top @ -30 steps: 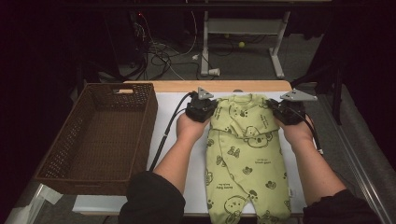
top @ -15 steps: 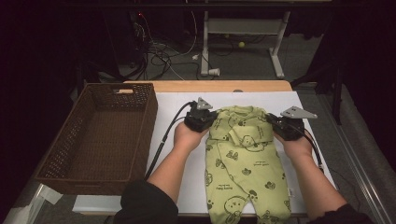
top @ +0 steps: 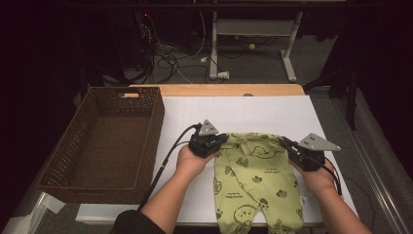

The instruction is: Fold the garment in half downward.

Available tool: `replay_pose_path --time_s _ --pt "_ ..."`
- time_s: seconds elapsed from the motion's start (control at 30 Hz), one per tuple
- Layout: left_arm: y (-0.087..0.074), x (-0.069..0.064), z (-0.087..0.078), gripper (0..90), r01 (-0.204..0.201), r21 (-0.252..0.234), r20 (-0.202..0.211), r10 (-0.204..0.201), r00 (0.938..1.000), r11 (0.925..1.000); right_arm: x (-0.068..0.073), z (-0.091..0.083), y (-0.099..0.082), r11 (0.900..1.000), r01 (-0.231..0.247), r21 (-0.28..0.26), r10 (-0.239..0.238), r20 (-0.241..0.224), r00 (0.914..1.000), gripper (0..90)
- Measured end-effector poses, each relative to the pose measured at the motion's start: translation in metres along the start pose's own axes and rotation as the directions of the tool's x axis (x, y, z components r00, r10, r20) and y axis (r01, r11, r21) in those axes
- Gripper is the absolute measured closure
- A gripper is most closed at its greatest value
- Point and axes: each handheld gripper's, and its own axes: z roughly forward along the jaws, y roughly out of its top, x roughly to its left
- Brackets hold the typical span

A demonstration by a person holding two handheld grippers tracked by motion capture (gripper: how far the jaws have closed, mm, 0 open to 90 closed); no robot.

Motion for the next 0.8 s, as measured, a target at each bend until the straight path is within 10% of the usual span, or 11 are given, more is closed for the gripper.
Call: replay_pose_path --time_s 0.8 --pt "-0.057 -0.051 -0.033 81.9 -0.072 0.077 0.148 0.06 0.9871 0.9944 0.031 -0.05 -0.036 0.996 0.034 0.082 -0.023 -0.133 0.9909 86.0"
